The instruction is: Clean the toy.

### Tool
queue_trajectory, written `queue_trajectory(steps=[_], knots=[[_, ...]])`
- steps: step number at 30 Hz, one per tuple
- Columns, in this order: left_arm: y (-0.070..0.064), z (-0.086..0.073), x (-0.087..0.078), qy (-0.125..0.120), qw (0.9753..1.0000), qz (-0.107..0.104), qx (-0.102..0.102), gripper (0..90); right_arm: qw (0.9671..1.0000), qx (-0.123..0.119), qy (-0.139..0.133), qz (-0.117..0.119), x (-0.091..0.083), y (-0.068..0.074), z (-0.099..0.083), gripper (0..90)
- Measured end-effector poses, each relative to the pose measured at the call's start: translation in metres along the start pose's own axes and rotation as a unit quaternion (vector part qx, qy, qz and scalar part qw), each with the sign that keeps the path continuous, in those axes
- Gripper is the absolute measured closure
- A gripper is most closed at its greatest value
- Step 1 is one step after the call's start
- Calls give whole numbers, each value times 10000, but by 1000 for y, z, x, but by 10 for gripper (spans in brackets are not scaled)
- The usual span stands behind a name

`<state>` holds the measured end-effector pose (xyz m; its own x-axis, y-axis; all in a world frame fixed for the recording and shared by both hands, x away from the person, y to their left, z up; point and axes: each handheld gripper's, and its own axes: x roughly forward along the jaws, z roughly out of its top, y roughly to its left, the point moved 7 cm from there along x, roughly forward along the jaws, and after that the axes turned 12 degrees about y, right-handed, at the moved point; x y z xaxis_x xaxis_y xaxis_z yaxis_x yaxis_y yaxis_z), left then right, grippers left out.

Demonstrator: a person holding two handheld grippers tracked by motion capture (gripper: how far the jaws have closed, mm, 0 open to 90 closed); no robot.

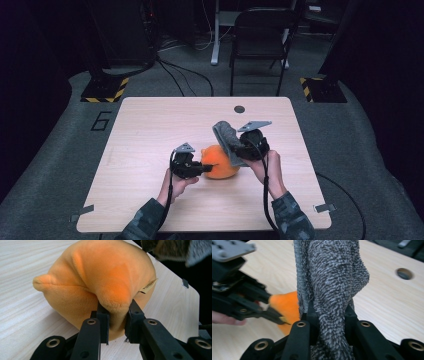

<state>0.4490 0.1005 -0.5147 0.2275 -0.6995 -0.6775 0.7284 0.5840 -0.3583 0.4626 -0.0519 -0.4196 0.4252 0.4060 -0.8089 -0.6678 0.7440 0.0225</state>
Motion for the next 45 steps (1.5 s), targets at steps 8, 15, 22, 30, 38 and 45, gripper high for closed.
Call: queue_trajectory(steps=[8, 15, 22, 30, 38, 45], knots=[[2, -2, 4, -28, 9997, 191, 144, 696, 9988, -101, 481, 45, 42, 14, -7, 745], [0, -3, 4, -133, 9961, 595, 634, 466, 9987, 4, 503, 85, 48, 7, -10, 748], [-1, -6, 6, -282, 9881, 1019, 1118, 491, 9987, 75, 488, 136, 50, 4, -11, 749], [-3, -5, 6, -318, 9881, 1126, 1003, 742, 9998, -2, 160, 133, 39, 10, -5, 751], [-3, -6, 7, -300, 9898, 1061, 905, 766, 9988, -381, 299, -81, 50, 36, -3, 761], [-4, -6, 8, -308, 9908, 988, 876, 768, 9990, -138, 411, -94, 44, 13, -11, 764]])
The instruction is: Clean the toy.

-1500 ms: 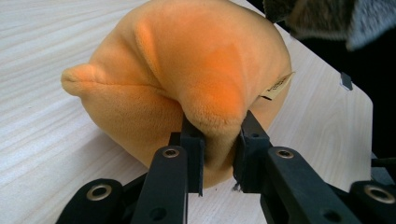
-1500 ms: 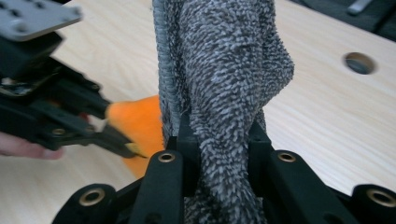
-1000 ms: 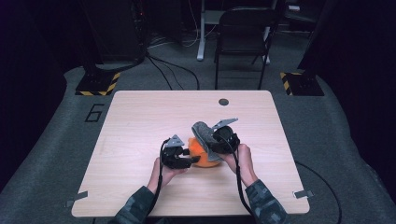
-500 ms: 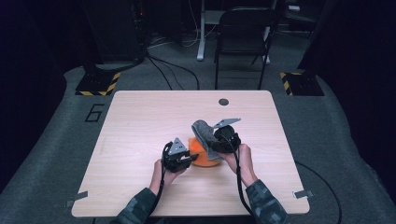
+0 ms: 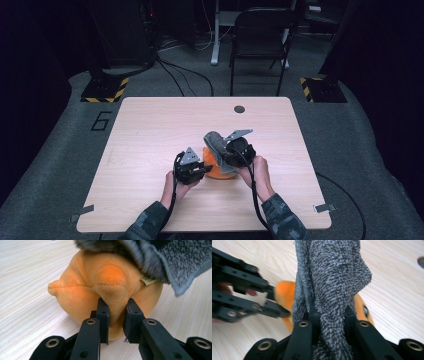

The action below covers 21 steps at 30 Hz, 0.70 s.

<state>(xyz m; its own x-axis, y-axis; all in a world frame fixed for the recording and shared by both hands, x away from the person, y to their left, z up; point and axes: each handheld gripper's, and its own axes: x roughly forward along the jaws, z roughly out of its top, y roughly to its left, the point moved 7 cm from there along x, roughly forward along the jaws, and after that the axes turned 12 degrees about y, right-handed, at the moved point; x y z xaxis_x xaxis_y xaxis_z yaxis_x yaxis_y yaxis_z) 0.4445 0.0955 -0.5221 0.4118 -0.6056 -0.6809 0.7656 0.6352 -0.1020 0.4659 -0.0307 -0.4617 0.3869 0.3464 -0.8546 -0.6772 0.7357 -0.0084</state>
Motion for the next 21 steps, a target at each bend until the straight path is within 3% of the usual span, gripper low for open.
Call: queue_trajectory(steps=[13, 18, 21], knots=[[0, 1, 1, -69, 10000, -71, -3, 764, 9969, 704, 345, -62, 12, -55, -30, 764], [-1, 1, 1, -70, 9999, -107, 22, 764, 9934, 961, 611, -171, 28, -74, -45, 765], [0, 1, 1, -79, 9999, -134, 13, 764, 9891, 1084, 972, -232, 45, -80, -56, 763]])
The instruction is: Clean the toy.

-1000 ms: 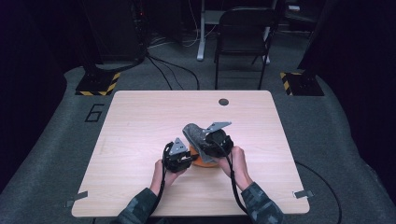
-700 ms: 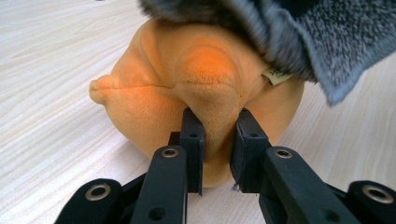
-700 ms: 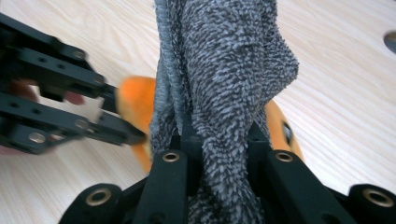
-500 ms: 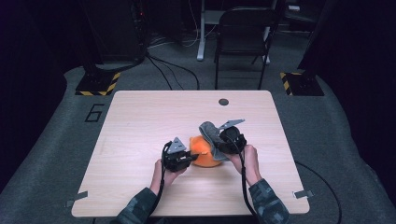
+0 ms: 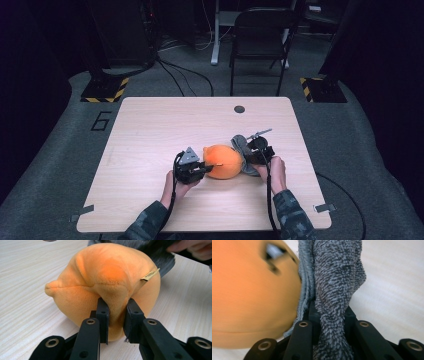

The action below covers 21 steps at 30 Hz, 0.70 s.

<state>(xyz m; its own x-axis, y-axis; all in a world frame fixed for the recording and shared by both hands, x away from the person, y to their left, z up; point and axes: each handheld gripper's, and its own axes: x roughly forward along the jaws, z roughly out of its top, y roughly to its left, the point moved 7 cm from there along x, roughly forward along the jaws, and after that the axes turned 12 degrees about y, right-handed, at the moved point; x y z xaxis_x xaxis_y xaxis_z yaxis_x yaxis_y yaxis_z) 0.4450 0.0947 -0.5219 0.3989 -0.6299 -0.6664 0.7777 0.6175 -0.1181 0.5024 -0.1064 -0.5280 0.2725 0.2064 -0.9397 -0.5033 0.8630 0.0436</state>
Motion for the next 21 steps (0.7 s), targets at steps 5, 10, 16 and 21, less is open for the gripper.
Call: queue_trajectory(steps=[5, 10, 16, 21], knots=[[0, 0, -1, -19, 10000, -30, 40, 764, 10000, 22, 54, -51, -3, -7, 2, 762], [-1, 1, -1, 4, 10000, -38, 78, 764, 9964, -93, -783, 311, -65, 8, 15, 762], [-2, 1, -1, -23, 9999, -12, 104, 763, 9867, -824, -1281, 565, -103, 68, 26, 762], [-2, 1, -1, -28, 9999, 40, 142, 763, 9865, -1195, -933, 620, -71, 103, 27, 759]])
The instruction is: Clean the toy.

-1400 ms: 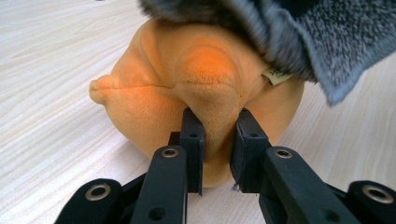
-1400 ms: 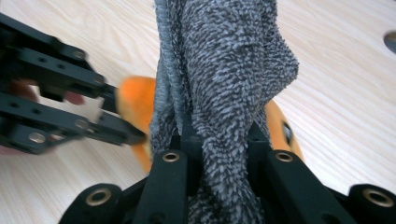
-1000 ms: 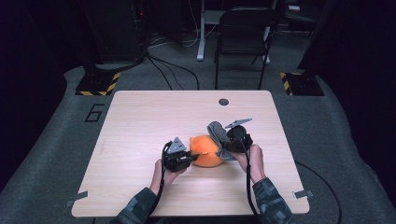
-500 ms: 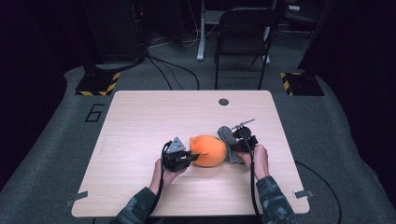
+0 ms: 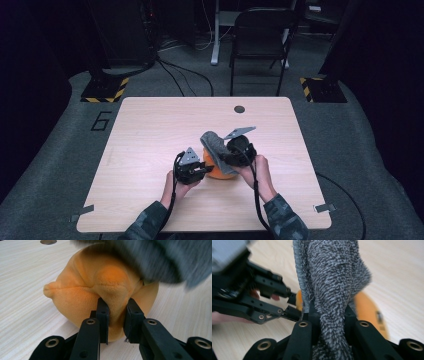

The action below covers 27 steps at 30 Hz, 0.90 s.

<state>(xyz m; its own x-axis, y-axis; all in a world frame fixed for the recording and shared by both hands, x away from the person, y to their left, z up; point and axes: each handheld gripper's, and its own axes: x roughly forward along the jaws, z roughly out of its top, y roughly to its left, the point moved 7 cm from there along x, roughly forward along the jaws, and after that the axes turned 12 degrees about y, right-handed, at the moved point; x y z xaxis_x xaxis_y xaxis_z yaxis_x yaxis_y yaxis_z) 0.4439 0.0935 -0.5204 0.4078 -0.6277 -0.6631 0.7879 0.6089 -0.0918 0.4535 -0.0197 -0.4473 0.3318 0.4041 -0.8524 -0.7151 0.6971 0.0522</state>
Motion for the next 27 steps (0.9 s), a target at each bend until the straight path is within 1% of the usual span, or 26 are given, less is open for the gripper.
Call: queue_trajectory(steps=[1, 2, 3, 5, 6, 7, 9, 11, 12, 13, 14, 16, 19, 20, 21, 22, 23, 25, 27], knots=[[1, -1, 1, 11, 10000, 5, -9, 763, 10000, -41, 10, 13, 7, 2, 0, 759], [1, -2, 1, 63, 10000, -55, -33, 763, 10000, -81, 48, 18, 12, 4, -1, 760], [2, -2, 1, 12, 10000, -29, -53, 764, 9999, -120, 67, -50, 14, 4, -1, 761], [0, -1, 1, 43, 10000, -15, -7, 764, 9998, -132, 67, -141, 13, 3, -1, 761], [0, -2, 1, 65, 10000, -15, 3, 764, 9996, -122, 86, -224, 13, 1, -2, 762], [0, -2, 1, 64, 10000, -18, 7, 764, 9995, -122, 126, -252, 12, -1, -3, 762], [0, -2, 1, 49, 10000, -17, -13, 764, 9995, -90, 115, -268, 12, -4, -5, 762], [0, -1, 1, 48, 10000, -37, -19, 764, 9995, -49, 159, -266, 11, -9, -6, 762], [0, -1, 1, 46, 10000, -41, -21, 764, 9995, 0, 157, -273, 10, -11, -7, 762], [0, -2, 1, 55, 10000, -43, 0, 764, 9992, 7, 182, -357, 10, -16, -9, 762], [1, -1, 1, 45, 10000, -29, 12, 764, 9991, 33, 193, -381, 9, -18, -10, 762], [1, -2, 1, 43, 10000, -36, -28, 764, 9987, 118, 233, -449, 9, -26, -13, 761], [1, -2, 1, 50, 10000, -40, 17, 764, 9983, 281, 264, -434, 11, -36, -17, 762], [1, -2, 1, 56, 10000, -48, 18, 764, 9982, 301, 271, -453, 11, -38, -18, 762], [1, -1, 2, 38, 10000, -20, 8, 764, 9981, 330, 290, -423, 11, -41, -19, 762], [0, -2, 2, 36, 10000, -38, -30, 764, 9979, 368, 293, -453, 11, -44, -20, 762], [1, -1, 2, 35, 10000, -38, -28, 763, 9975, 391, 299, -504, 12, -47, -21, 761], [1, -1, 2, 35, 10000, -44, -25, 763, 9971, 470, 332, -489, 12, -52, -24, 761], [0, -1, 2, 32, 10000, -49, -23, 763, 9963, 576, 361, -532, 13, -58, -27, 762]])
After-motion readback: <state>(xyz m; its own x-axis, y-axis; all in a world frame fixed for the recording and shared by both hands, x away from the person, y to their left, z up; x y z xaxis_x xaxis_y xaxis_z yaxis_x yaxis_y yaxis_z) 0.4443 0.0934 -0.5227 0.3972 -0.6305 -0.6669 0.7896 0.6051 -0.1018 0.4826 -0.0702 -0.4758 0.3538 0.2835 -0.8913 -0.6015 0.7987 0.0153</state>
